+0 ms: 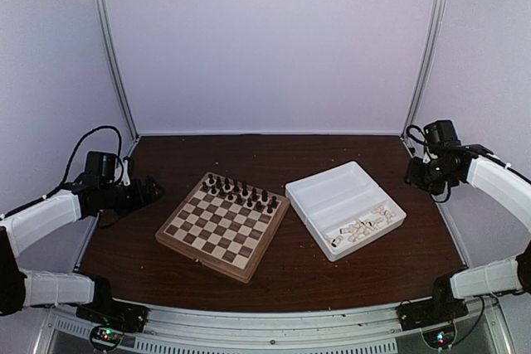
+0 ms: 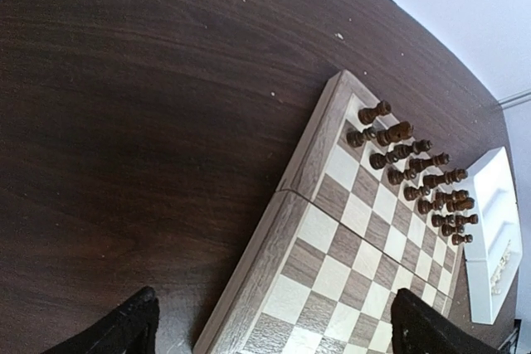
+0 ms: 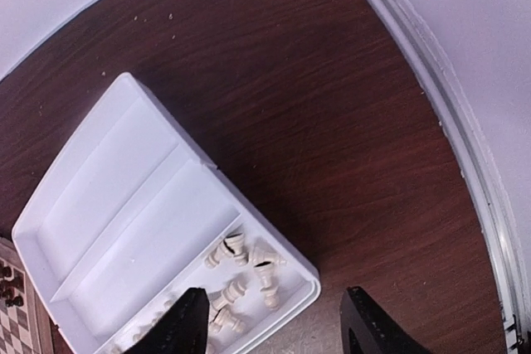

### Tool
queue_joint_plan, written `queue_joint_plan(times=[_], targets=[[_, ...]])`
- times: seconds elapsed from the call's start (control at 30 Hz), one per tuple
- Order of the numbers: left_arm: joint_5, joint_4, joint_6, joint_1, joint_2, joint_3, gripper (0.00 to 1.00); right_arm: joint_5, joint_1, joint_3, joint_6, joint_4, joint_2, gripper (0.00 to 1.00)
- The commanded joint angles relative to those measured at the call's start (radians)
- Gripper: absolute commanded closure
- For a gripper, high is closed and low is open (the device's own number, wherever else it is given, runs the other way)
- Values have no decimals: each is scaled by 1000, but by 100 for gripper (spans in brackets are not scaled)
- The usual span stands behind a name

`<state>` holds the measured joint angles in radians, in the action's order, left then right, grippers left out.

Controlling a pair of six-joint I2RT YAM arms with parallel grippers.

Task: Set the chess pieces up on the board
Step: Adjust the storage box at the center of the board.

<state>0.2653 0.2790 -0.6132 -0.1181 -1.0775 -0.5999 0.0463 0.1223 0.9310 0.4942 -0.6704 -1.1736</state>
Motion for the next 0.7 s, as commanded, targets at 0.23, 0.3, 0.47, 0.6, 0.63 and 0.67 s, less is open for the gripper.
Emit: queue_joint_plan(times=[0.23, 0.3, 0.47, 0.6, 0.63, 0.67], targets=[[91, -32, 24, -3, -65, 32, 3, -10, 274, 47, 241, -99, -47, 51], [86, -37, 12, -3, -75, 36, 2, -9, 296, 26, 308, -60, -46, 57], [71, -44, -2, -3, -100, 42, 3, -26, 351, 3, 358, 33, -94, 57], [61, -36, -1, -4, -124, 46, 4, -29, 404, 49, 334, 2, -184, 57], [60, -32, 1, -3, -129, 47, 4, -31, 415, 50, 335, -6, -201, 57], [58, -29, 1, -3, -136, 49, 4, -32, 425, 45, 341, -8, -213, 57]])
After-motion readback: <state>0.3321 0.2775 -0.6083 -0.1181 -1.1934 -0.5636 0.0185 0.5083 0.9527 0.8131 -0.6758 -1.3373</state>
